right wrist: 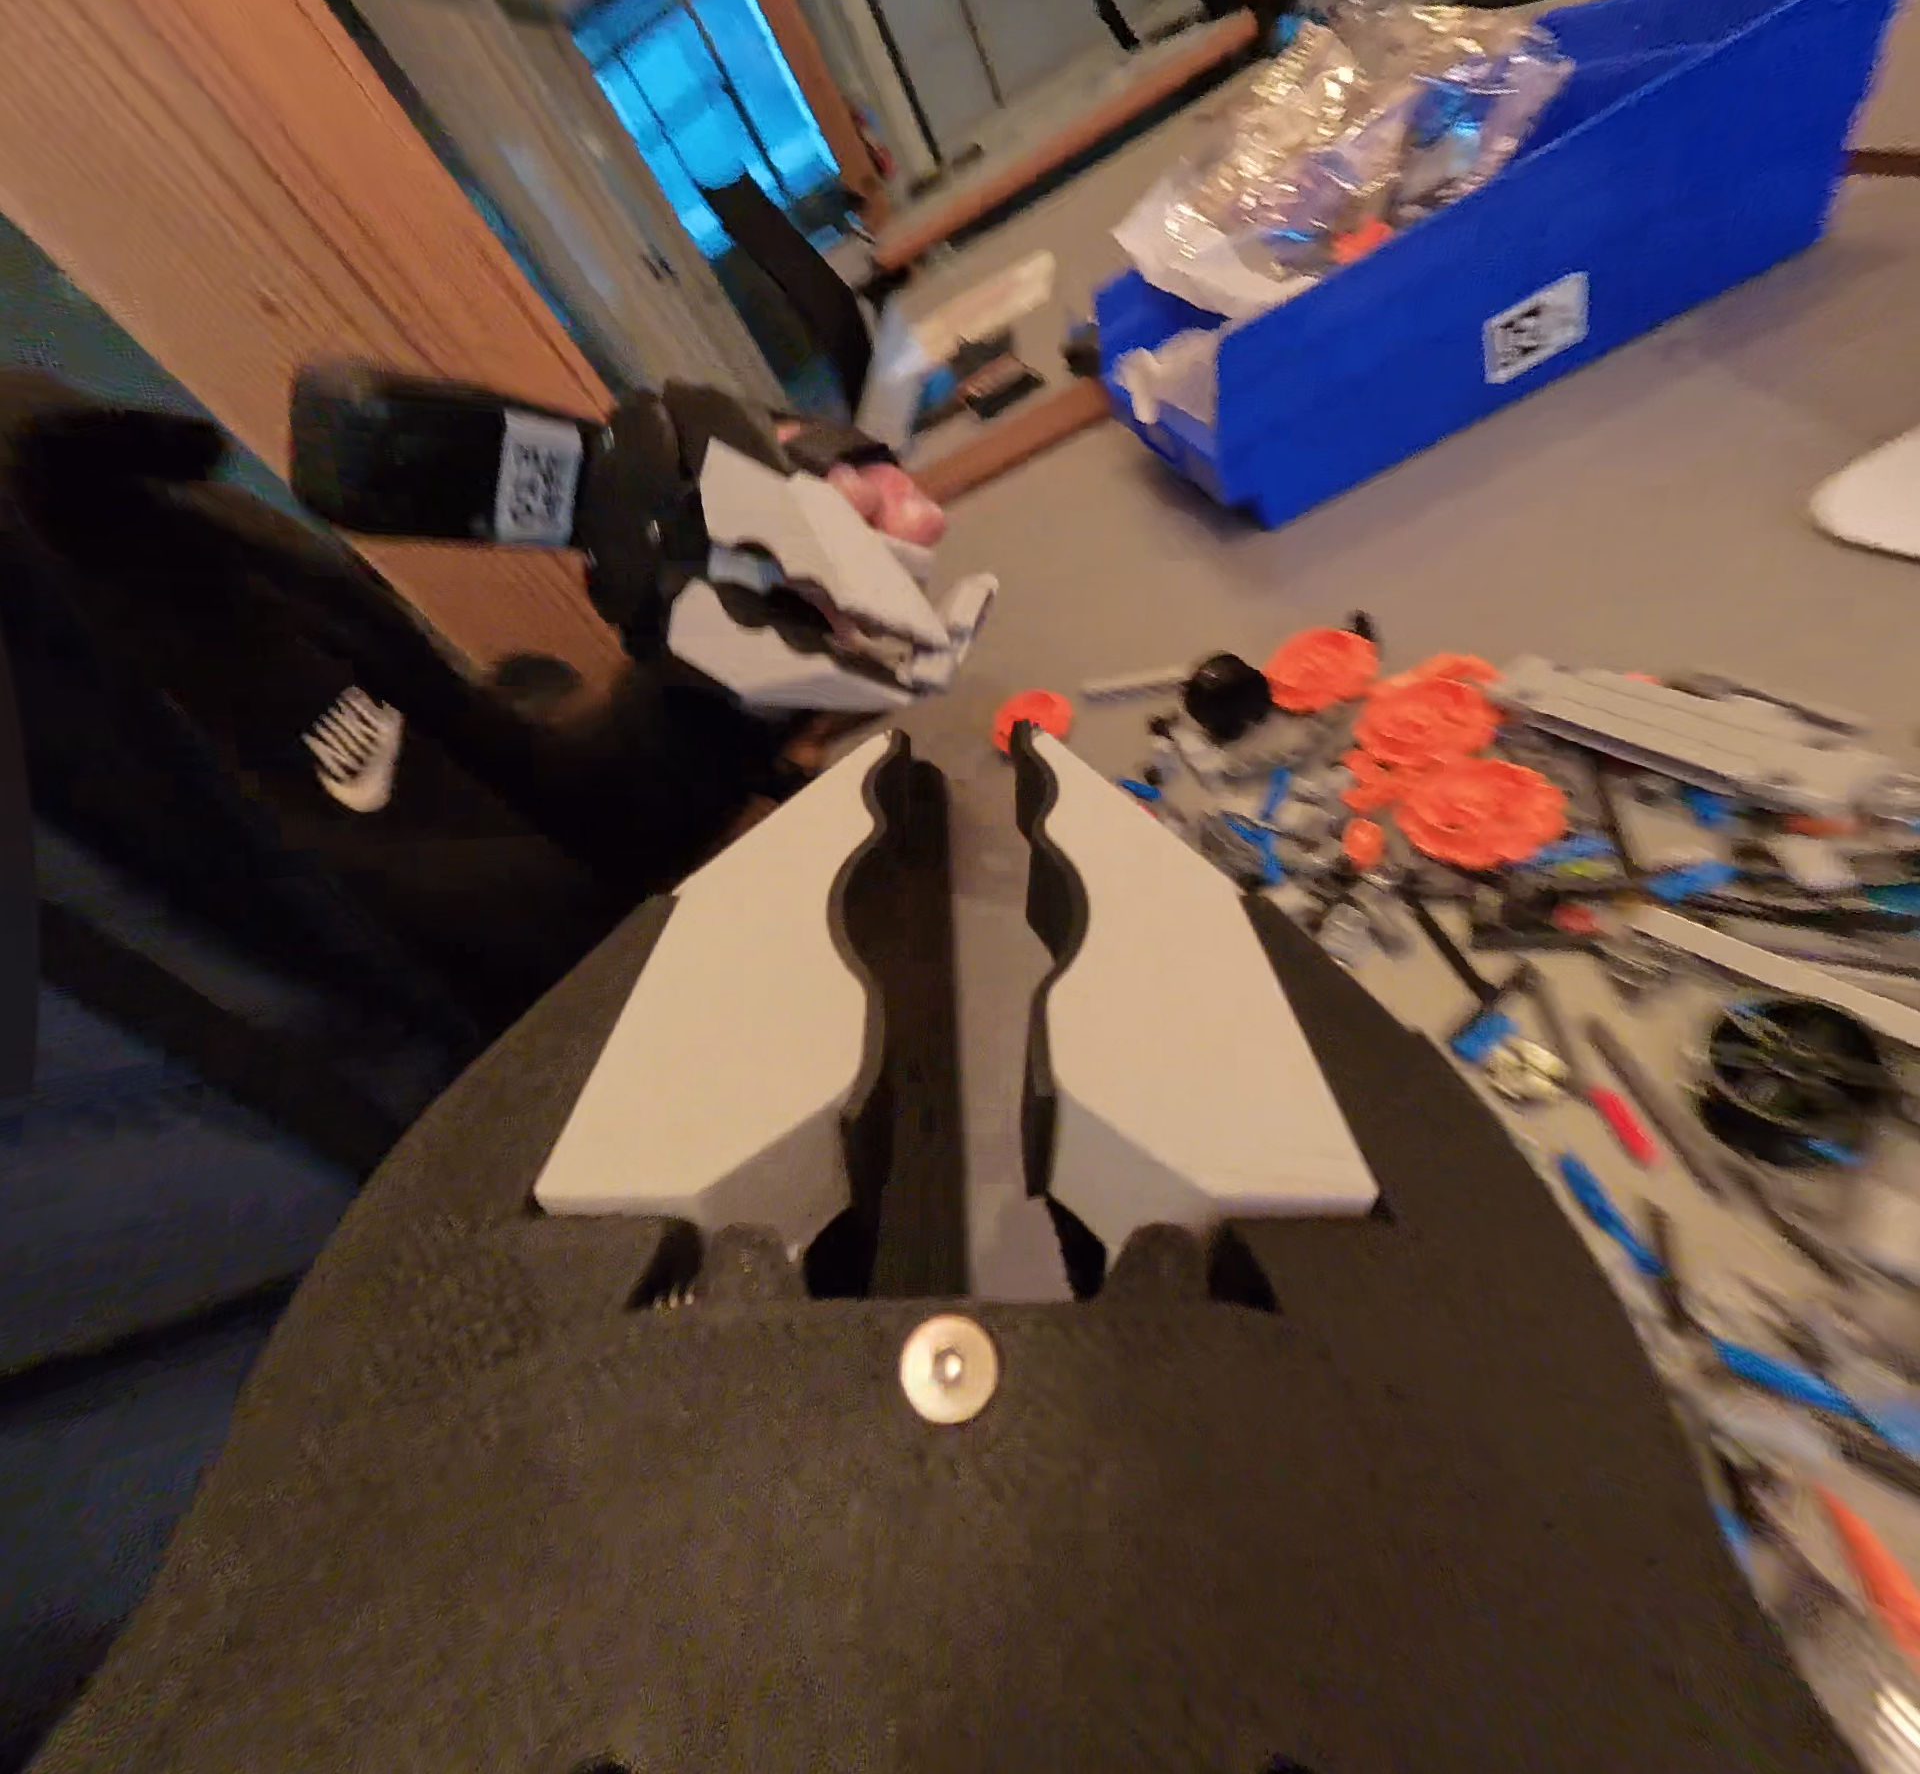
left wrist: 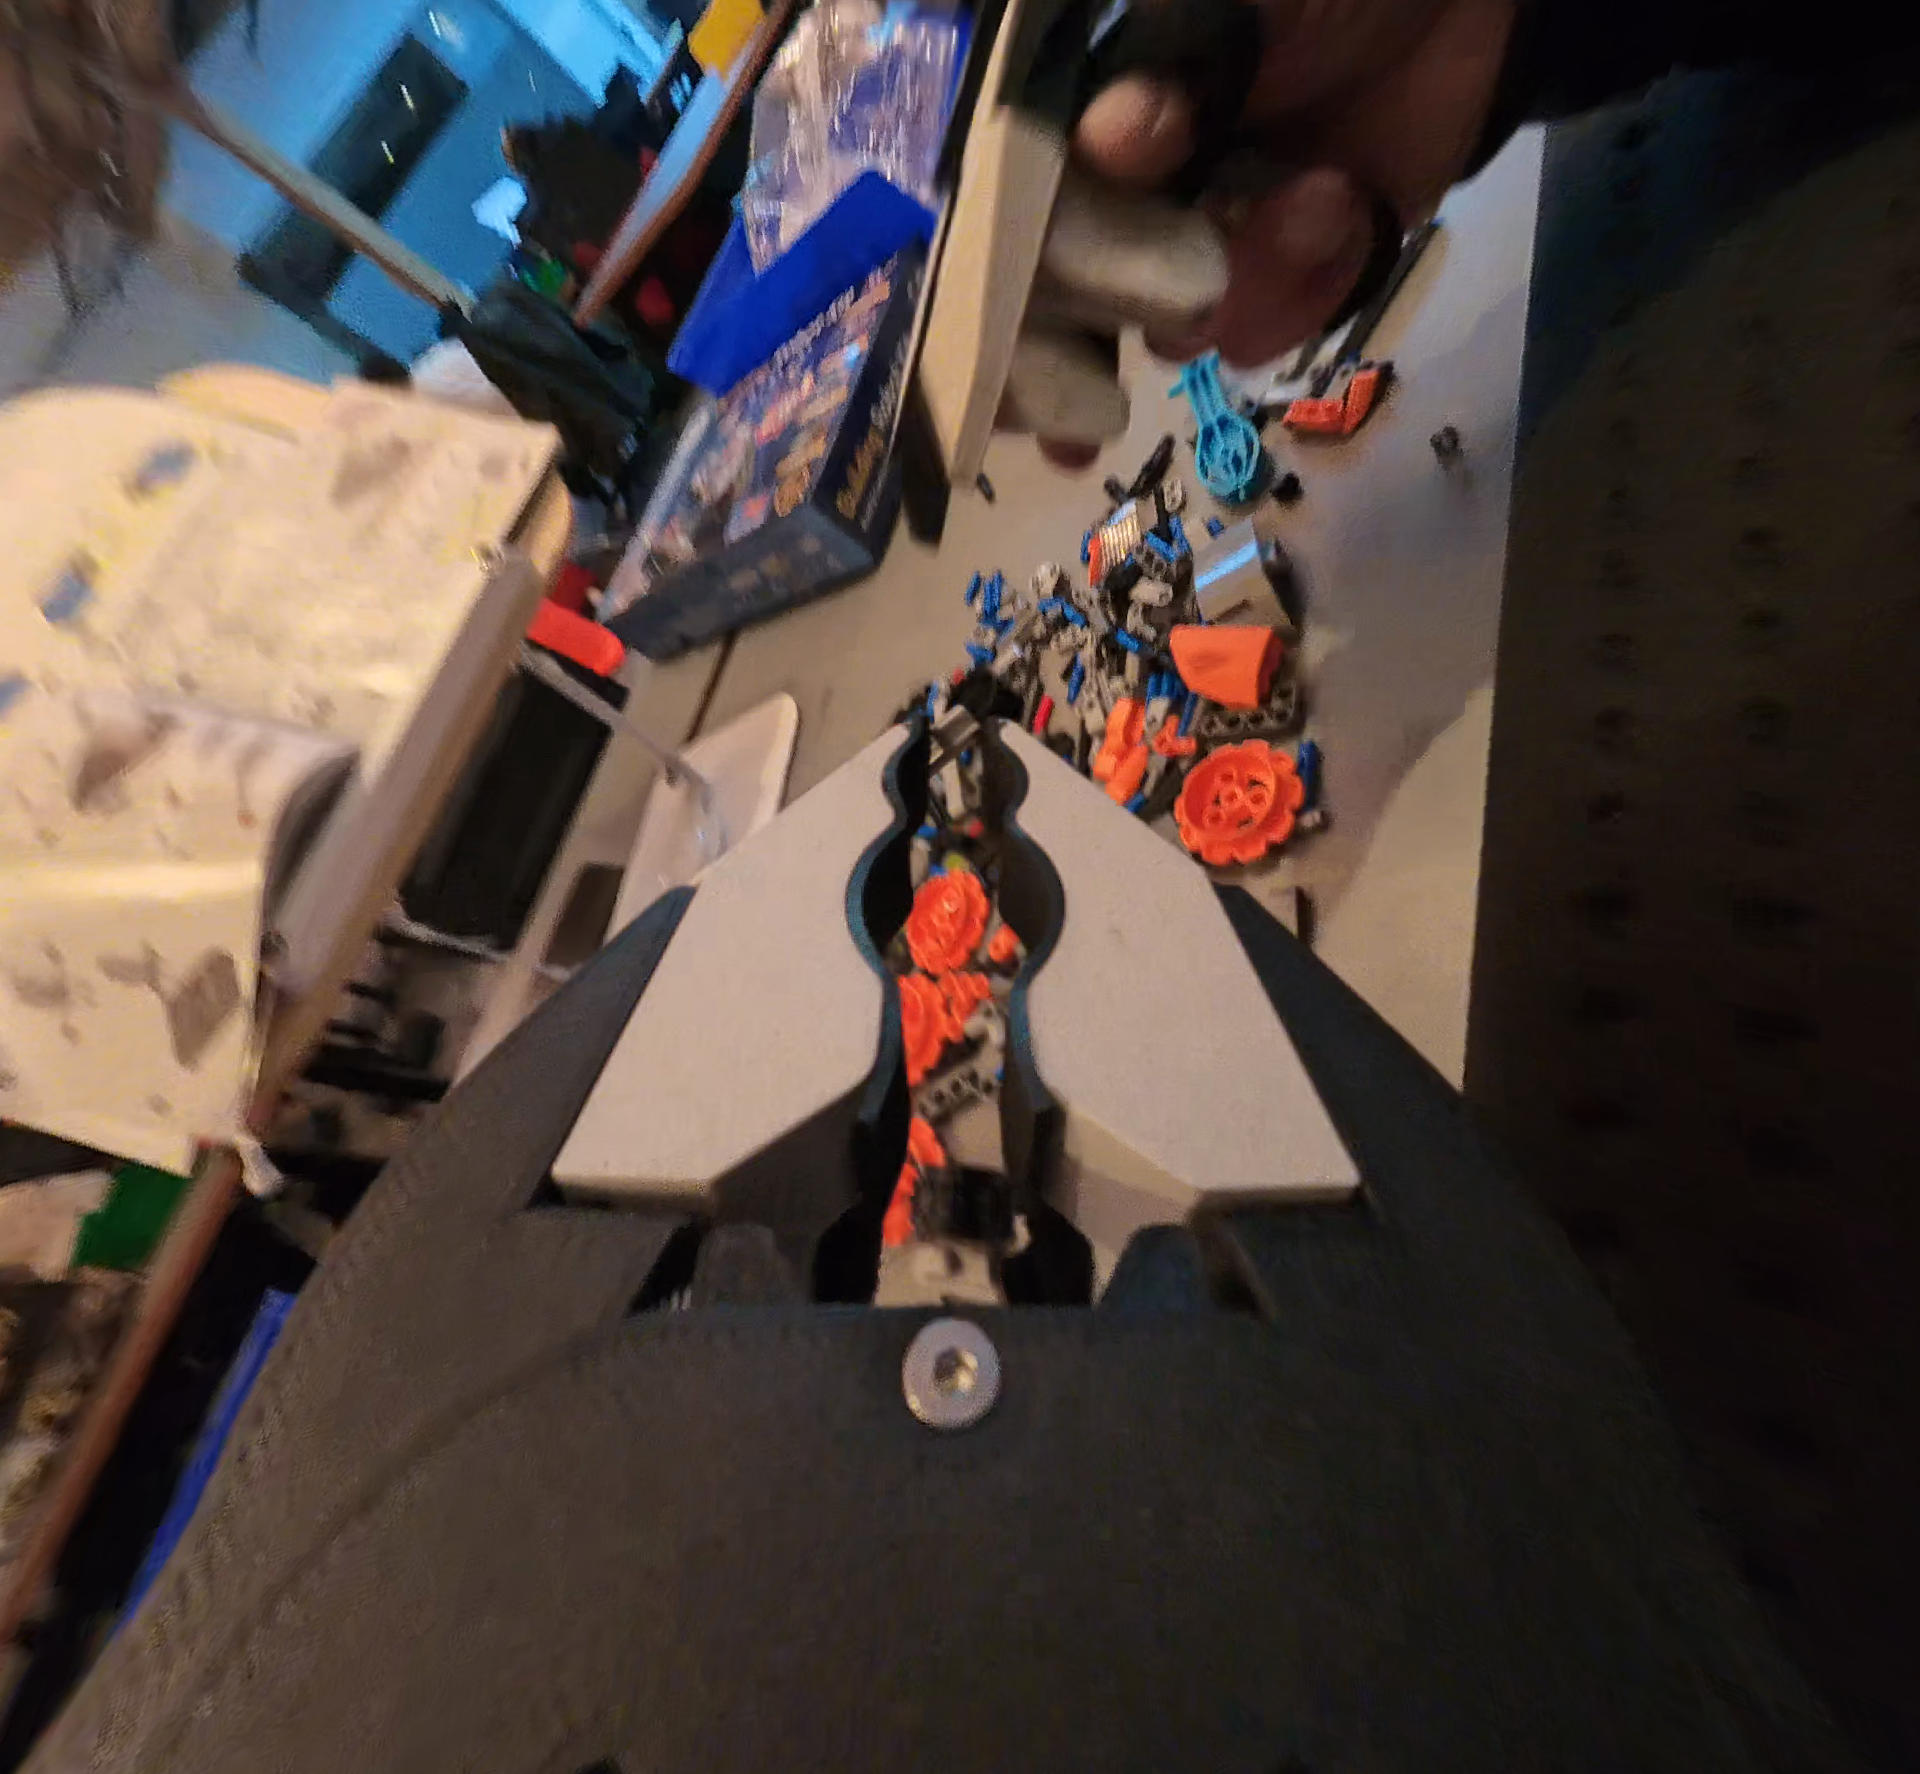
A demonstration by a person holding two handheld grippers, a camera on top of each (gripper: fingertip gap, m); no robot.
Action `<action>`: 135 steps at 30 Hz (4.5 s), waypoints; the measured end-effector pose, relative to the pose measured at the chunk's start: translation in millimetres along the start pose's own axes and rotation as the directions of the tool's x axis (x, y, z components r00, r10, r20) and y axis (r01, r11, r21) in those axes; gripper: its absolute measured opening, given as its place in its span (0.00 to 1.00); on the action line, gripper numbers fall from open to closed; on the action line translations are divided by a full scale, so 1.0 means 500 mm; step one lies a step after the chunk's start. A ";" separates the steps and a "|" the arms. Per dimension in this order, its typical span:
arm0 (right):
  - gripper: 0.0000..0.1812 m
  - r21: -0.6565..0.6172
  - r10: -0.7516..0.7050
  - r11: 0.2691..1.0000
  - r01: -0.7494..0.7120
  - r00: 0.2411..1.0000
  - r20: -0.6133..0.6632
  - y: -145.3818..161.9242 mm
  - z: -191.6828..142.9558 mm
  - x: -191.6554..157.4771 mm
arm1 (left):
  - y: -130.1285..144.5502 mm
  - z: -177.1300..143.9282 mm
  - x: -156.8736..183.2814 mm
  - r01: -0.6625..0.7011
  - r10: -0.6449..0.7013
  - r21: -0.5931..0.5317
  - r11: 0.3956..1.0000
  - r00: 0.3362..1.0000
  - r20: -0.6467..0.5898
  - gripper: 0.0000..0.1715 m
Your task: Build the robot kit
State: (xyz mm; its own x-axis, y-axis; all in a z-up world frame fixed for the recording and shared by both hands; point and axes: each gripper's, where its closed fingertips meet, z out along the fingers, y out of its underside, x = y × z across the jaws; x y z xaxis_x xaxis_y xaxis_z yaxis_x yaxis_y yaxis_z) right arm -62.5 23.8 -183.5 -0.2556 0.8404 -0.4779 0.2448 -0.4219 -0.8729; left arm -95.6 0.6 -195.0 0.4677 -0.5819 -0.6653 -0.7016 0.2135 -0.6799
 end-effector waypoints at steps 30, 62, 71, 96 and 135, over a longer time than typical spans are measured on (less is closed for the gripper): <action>0.02 0.144 0.125 0.975 -0.167 0.958 0.259 -0.035 0.012 -0.040 | -0.084 0.023 -0.030 -0.140 0.119 0.127 0.982 0.981 0.155 0.12; 0.07 0.013 -0.267 0.962 0.271 0.953 -0.143 -0.011 -0.005 0.017 | -0.030 0.009 -0.041 0.777 -0.700 0.248 0.579 0.629 -0.339 0.02; 0.04 -0.313 -0.347 0.916 0.250 0.885 -0.311 0.062 -0.057 0.124 | 0.098 -0.001 -0.074 0.797 -0.785 0.206 0.567 0.599 -0.156 0.02; 0.03 -0.674 -0.469 0.721 0.164 0.831 -0.300 0.145 0.059 0.295 | 0.108 -0.008 -0.072 0.771 -0.762 0.251 0.586 0.629 -0.153 0.02; 0.02 -0.609 -0.437 0.761 0.223 0.870 -0.227 0.110 0.025 0.215 | 0.138 0.063 -0.020 0.633 -0.634 -0.053 0.772 0.763 -0.124 0.02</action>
State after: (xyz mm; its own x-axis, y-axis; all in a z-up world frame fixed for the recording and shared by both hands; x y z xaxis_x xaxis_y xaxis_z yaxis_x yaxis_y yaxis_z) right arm -88.1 86.7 -283.8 -0.1174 0.9930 -0.0120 0.6991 0.0741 -0.7111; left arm -131.9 45.8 -245.2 0.7352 -0.6767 -0.0385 -0.2745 -0.2454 -0.9297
